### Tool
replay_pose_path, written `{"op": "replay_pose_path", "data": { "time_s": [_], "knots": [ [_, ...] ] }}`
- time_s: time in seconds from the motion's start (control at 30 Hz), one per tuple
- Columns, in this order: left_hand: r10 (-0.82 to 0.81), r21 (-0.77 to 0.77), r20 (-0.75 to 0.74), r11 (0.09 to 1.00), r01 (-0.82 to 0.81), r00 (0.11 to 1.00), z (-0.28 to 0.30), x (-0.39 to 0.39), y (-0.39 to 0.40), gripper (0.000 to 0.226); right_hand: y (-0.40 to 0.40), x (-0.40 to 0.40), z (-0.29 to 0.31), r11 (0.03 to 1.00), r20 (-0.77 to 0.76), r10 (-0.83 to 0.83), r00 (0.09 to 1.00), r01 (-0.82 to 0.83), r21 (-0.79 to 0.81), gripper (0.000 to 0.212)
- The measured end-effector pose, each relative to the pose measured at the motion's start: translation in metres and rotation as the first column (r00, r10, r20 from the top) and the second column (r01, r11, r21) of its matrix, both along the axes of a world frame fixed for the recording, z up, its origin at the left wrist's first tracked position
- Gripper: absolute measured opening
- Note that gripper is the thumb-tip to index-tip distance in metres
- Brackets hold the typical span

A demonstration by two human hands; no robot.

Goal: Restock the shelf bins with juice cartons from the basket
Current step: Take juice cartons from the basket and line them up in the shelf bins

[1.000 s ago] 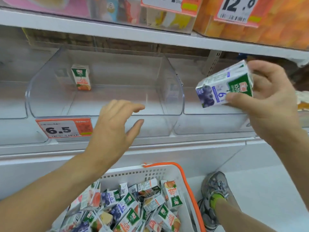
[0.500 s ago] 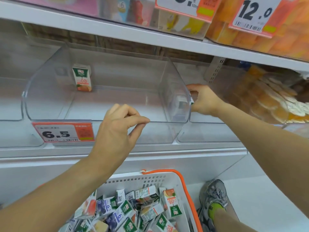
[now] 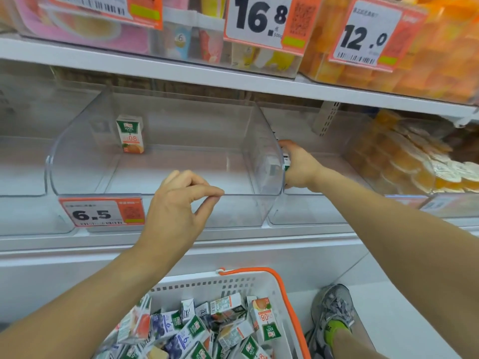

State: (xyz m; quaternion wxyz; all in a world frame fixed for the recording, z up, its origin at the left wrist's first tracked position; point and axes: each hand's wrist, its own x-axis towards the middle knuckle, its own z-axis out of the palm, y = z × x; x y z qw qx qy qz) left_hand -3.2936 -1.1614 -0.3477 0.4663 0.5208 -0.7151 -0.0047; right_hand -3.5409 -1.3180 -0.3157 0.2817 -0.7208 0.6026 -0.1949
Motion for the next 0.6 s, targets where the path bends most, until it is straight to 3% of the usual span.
{"op": "replay_pose_path", "data": {
  "time_s": [0.13,0.33,0.43,0.53,0.6],
  "knots": [
    [0.002,0.005,0.001,1.000,-0.002,1.000,-0.001,-0.001,0.001,0.011,-0.001,0.000,-0.002,0.997,0.130,-0.056,0.990,0.050,0.053,0.090],
    [0.007,-0.015,0.006,1.000,-0.007,1.000,-0.002,-0.003,0.000,0.011,0.003,-0.008,0.009,0.991,0.070,0.007,0.998,-0.016,0.132,0.084],
    [-0.004,-0.022,0.001,1.000,0.004,1.000,-0.002,-0.002,0.001,0.012,0.015,-0.013,0.029,0.998,-0.038,-0.021,0.999,0.019,-0.054,0.068],
    [0.001,-0.015,-0.002,1.000,-0.001,1.000,-0.003,-0.003,0.002,0.013,0.053,-0.028,0.046,0.923,0.010,-0.114,0.993,0.110,-0.370,0.020],
    [0.029,-0.042,0.020,0.999,-0.028,0.999,-0.003,-0.007,0.007,0.014,0.091,-0.036,0.044,0.857,0.116,-0.124,0.985,0.165,-0.488,0.022]
  ]
}}
